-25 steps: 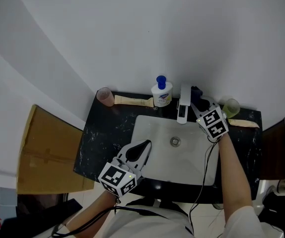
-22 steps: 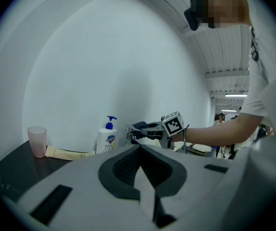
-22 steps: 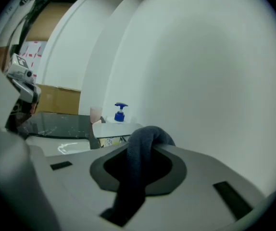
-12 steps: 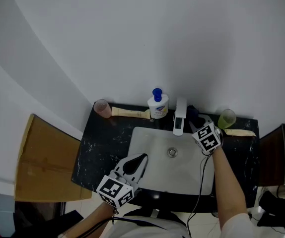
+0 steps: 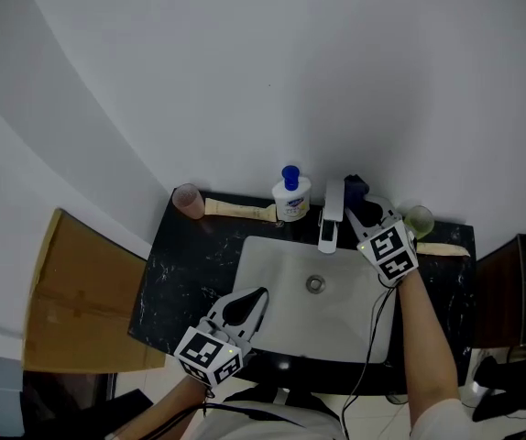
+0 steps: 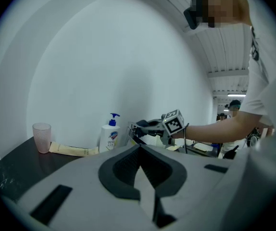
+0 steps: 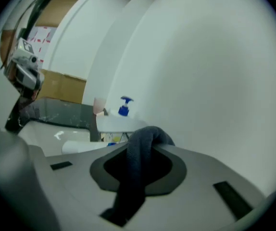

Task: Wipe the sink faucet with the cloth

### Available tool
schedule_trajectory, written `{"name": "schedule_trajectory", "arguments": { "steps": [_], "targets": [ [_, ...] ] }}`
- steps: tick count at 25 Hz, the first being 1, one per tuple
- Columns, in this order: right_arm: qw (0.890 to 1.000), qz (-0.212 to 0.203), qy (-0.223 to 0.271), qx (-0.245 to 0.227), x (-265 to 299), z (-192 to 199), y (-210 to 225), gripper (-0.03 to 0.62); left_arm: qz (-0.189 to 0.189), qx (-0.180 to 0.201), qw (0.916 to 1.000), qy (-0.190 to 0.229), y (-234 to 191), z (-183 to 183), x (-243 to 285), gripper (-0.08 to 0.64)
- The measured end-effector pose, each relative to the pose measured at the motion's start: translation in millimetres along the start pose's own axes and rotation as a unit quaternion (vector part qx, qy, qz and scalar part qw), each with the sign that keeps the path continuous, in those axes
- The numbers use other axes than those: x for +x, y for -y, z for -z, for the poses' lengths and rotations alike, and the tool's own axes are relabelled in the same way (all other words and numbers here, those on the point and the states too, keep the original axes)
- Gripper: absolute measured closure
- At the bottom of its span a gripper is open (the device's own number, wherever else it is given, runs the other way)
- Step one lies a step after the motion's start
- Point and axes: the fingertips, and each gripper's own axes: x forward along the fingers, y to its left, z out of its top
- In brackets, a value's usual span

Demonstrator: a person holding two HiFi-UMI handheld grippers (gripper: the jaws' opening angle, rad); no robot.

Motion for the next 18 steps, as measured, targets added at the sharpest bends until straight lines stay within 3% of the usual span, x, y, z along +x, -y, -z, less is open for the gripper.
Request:
{"name": "schedule_trajectory", "arguments": {
  "steps": [4, 8, 10, 13, 15, 18],
  "targets": [
    [0.997, 0.028, 0.057, 0.032, -23, -22, 11, 0.526, 0.005, -0.001, 1.0000, 0.003, 5, 0, 3, 0.558],
    [0.995, 0.042, 0.006, 0.093, -21, 38, 7, 0.526, 0.004, 0.000, 1.0000, 0.001, 4, 1, 1, 0.558],
    [0.992, 0.019, -0.014, 0.126, -18, 66, -11, 0.526, 0.001, 0.000, 1.0000, 0.000, 2, 2, -3, 0.558],
    [0.983, -0.049, -0.014, 0.174, -15, 81, -48, 0.526, -0.003, 0.000, 1.0000, -0.004, 0, 4, -5, 0.558],
    [0.981, -0.100, -0.019, 0.163, -12, 83, -79, 0.526, -0.003, 0.000, 1.0000, -0.006, 0, 5, -5, 0.558],
    [0.983, -0.146, -0.026, 0.110, -2, 75, -117, 0.526, -0.004, 0.001, 1.0000, -0.006, 2, 4, -4, 0.558]
  ]
}}
